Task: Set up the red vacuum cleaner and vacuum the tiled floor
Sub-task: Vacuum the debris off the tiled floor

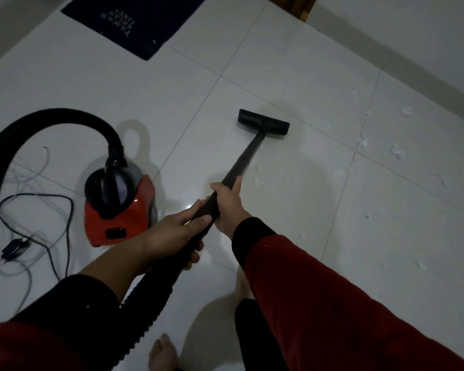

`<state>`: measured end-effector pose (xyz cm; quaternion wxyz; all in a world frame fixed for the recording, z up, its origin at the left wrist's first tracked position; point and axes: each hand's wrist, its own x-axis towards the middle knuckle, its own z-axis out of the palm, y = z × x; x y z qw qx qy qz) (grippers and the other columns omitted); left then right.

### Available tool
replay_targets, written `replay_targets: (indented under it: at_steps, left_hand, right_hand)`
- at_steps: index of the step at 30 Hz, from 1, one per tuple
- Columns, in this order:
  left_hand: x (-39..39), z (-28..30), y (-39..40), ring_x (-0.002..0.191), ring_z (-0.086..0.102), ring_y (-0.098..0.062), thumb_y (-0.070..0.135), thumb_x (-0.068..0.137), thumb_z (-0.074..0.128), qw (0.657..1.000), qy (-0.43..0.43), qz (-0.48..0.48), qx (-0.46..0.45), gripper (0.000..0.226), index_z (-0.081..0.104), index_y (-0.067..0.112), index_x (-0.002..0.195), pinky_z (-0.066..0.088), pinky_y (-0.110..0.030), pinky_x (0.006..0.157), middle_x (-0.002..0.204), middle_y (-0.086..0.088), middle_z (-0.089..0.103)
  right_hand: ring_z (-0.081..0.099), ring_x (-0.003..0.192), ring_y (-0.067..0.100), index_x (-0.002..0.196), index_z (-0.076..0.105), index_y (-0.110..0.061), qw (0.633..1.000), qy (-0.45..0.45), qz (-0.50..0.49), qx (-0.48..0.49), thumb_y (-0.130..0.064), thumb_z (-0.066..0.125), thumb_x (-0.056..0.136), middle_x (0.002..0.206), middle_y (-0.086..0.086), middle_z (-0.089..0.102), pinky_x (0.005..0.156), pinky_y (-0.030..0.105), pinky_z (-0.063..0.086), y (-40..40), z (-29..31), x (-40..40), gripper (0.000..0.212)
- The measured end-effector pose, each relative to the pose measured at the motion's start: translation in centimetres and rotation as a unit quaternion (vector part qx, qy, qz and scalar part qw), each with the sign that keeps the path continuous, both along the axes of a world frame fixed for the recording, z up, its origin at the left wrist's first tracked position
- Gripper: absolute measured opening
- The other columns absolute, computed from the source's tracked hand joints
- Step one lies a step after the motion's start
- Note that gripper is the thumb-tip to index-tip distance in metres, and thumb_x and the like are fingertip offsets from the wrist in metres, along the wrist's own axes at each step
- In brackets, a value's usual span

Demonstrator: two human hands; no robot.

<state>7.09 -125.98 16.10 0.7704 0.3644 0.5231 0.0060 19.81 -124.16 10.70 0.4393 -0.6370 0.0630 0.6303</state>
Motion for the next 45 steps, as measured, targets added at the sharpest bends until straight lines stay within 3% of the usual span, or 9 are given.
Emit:
replay_targets:
  at_steps: [19,27,35,41,45]
  left_hand:
    - [-10.6,-1.0,-11.3,0.051,0.056,-0.015,0.036,0.095,0.049,0.999,0.011,-0.045,-0.01,0.054,0.025,0.05,0.142,0.048,-0.028,0.05,0.078,-0.012,0.055]
    - [-12.5,-0.2,-13.7,0.051,0.055,-0.014,0.037,0.094,0.05,0.999,0.007,-0.043,-0.024,0.054,0.029,0.051,0.141,0.047,-0.029,0.051,0.078,-0.012,0.054]
    - [-17.0,0.6,-16.3,0.048,0.053,-0.014,0.035,0.094,0.051,0.998,0.011,-0.06,-0.029,0.053,0.03,0.049,0.141,0.046,-0.029,0.049,0.074,-0.012,0.052]
    - [-21.5,1.0,-18.4,0.048,0.052,-0.016,0.034,0.093,0.052,0.995,0.026,-0.098,-0.024,0.056,0.027,0.048,0.141,0.046,-0.028,0.049,0.075,-0.013,0.052]
    - [-24.3,1.2,-19.2,0.047,0.054,-0.015,0.035,0.092,0.054,0.992,0.034,-0.118,-0.022,0.06,0.025,0.047,0.143,0.047,-0.028,0.047,0.073,-0.012,0.054]
  right_hand:
    - [0.047,0.057,0.016,0.147,0.0,-0.053,1.0,0.007,-0.02,-0.016,-0.009,0.048,0.095,0.083,0.008,0.051,0.058,0.031,0.049,-12.2,-1.1,-10.6,0.083]
    - [0.053,0.063,0.018,0.147,-0.002,-0.054,0.999,0.007,-0.011,-0.036,-0.012,0.049,0.095,0.113,0.011,0.056,0.057,0.031,0.05,-14.8,-0.5,-12.2,0.084]
    - [0.055,0.071,0.02,0.147,-0.002,-0.053,0.999,0.012,-0.036,-0.028,-0.012,0.051,0.095,0.101,0.005,0.053,0.06,0.032,0.05,-18.1,0.0,-16.9,0.085]
    - [0.051,0.059,0.016,0.147,-0.002,-0.052,0.996,0.026,-0.081,-0.021,-0.009,0.049,0.095,0.086,0.006,0.054,0.058,0.03,0.05,-21.5,0.3,-21.6,0.084]
    - [0.053,0.063,0.016,0.147,0.0,-0.054,0.993,0.025,-0.109,-0.034,-0.011,0.051,0.095,0.089,0.006,0.053,0.056,0.031,0.049,-22.8,0.6,-24.6,0.084]
